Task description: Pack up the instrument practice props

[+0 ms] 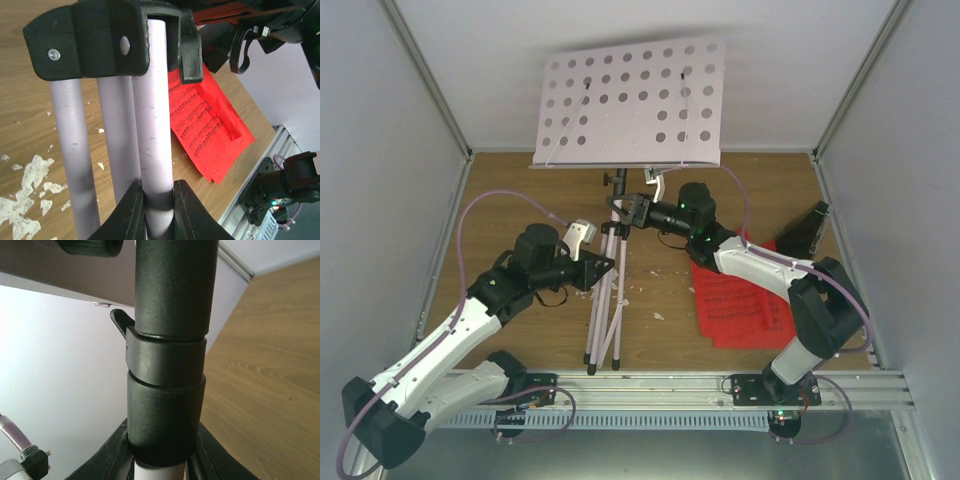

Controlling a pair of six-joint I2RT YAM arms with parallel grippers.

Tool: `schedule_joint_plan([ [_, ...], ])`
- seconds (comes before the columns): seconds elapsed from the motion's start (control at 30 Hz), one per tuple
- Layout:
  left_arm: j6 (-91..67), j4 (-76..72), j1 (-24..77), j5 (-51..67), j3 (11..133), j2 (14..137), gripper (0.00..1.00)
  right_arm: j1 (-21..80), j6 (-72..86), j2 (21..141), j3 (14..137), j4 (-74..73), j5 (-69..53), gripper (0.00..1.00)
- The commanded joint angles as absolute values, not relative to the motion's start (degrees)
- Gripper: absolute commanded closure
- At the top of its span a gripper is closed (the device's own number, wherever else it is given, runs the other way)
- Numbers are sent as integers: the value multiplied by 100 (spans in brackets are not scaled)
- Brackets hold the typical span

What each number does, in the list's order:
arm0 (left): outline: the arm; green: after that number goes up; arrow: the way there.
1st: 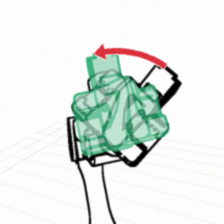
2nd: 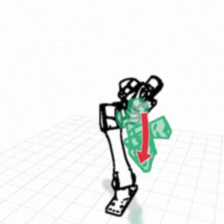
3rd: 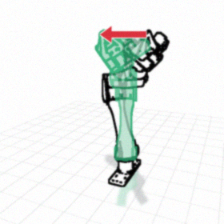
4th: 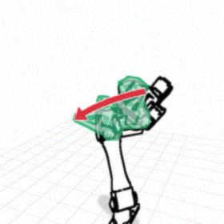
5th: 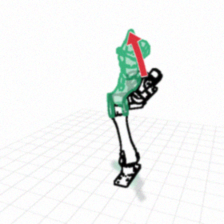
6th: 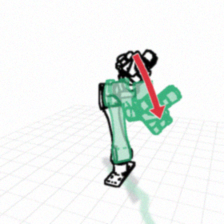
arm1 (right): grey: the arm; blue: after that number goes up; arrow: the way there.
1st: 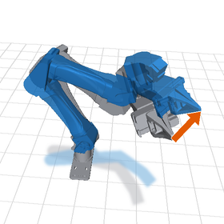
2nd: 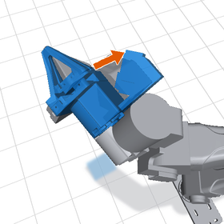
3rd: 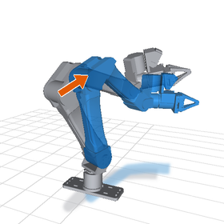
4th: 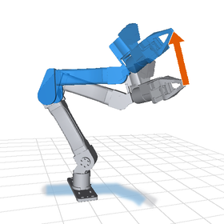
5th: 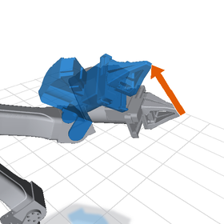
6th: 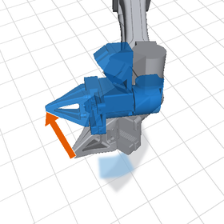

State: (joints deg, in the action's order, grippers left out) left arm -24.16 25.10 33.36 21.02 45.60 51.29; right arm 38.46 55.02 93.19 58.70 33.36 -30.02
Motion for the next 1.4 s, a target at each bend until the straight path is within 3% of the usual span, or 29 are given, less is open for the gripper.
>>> schedule_joint_plan([
  [0.0,-2504,525,3313,2225,4435,4639,100,3950,5565,9382,5739,3806,-2992,100],
  [0.7,-3230,402,3313,2169,3805,5159,100,3969,5834,10773,6066,2947,-2988,100],
  [1.37,-3570,-162,3305,1946,3397,5944,100,3970,5094,11478,6272,2293,-2485,98],
])
